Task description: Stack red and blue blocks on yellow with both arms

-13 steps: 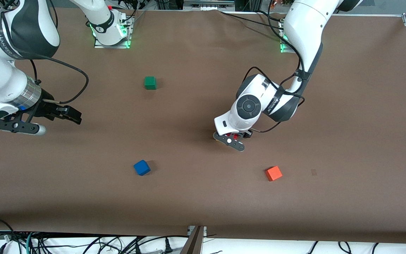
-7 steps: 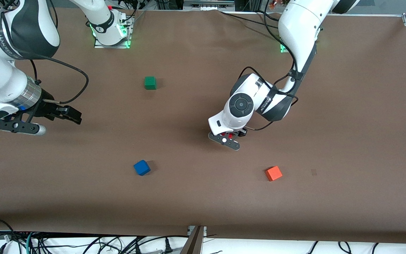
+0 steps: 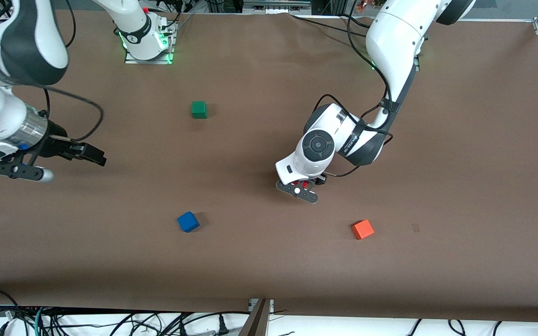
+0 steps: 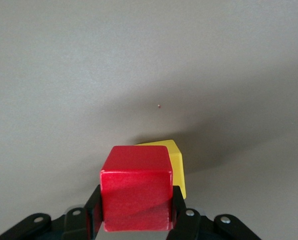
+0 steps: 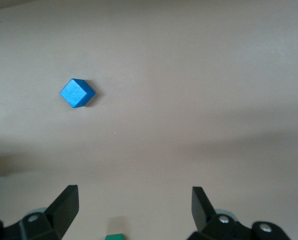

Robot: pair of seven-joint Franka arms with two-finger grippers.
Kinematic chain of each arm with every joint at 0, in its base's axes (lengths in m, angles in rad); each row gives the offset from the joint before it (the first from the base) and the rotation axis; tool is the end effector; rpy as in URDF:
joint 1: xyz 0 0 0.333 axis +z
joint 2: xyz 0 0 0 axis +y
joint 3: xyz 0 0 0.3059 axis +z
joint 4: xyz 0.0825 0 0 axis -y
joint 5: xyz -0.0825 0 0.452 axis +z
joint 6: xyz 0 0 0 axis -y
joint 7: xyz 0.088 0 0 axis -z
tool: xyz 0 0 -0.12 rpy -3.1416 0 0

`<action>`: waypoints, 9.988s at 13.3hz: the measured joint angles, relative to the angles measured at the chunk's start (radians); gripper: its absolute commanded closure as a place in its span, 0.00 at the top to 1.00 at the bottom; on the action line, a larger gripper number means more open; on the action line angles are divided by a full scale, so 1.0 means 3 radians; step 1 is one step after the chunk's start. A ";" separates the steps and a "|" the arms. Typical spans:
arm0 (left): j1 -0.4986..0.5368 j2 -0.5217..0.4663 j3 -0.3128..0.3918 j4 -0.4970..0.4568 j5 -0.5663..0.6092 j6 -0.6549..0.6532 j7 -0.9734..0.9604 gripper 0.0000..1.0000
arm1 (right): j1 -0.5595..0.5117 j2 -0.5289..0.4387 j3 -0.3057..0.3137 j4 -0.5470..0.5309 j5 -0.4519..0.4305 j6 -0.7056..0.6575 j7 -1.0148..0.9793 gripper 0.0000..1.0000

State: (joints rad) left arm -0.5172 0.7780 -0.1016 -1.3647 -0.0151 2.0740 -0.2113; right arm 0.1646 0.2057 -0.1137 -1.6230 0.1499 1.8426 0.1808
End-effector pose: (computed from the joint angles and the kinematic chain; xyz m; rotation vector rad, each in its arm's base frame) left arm 0.6407 -0.4417 0.1944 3.0330 -0.5724 -0.1451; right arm 0.6892 0.0535 0.4629 -3.0086 0.2511 -0.0020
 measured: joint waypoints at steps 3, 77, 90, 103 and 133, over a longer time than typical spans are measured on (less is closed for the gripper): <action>-0.0055 0.0006 0.0001 0.0015 0.0013 -0.0011 -0.0013 0.04 | -0.0023 -0.0005 -0.0022 0.0000 0.0045 0.0018 -0.0113 1.00; 0.1898 -0.2088 0.0391 -0.0407 -0.0094 -0.1685 0.0706 1.00 | 0.0178 0.0040 0.0016 0.0023 -0.0242 0.0119 0.0147 1.00; 0.1928 -0.2058 0.0378 -0.0440 -0.0069 -0.1640 0.0706 1.00 | 0.0820 0.1317 0.0043 0.0754 -0.0242 0.0870 -0.0241 1.00; 0.1923 -0.1923 0.0361 -0.0443 -0.0069 -0.1627 0.0706 1.00 | 0.0872 0.2340 0.0021 0.1228 -0.0244 0.1561 -0.0742 0.97; 0.1927 -0.1914 0.0372 -0.0353 -0.0069 -0.1590 0.0706 1.00 | 0.2323 0.2223 0.0091 0.1951 -0.0240 0.0691 0.2727 0.30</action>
State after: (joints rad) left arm 0.0608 0.2038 0.0098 -1.4708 -0.0357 1.5971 0.0006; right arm 0.8615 0.8726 -0.0863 -1.0379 0.0779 2.0500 0.9990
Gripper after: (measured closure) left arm 0.000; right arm 0.449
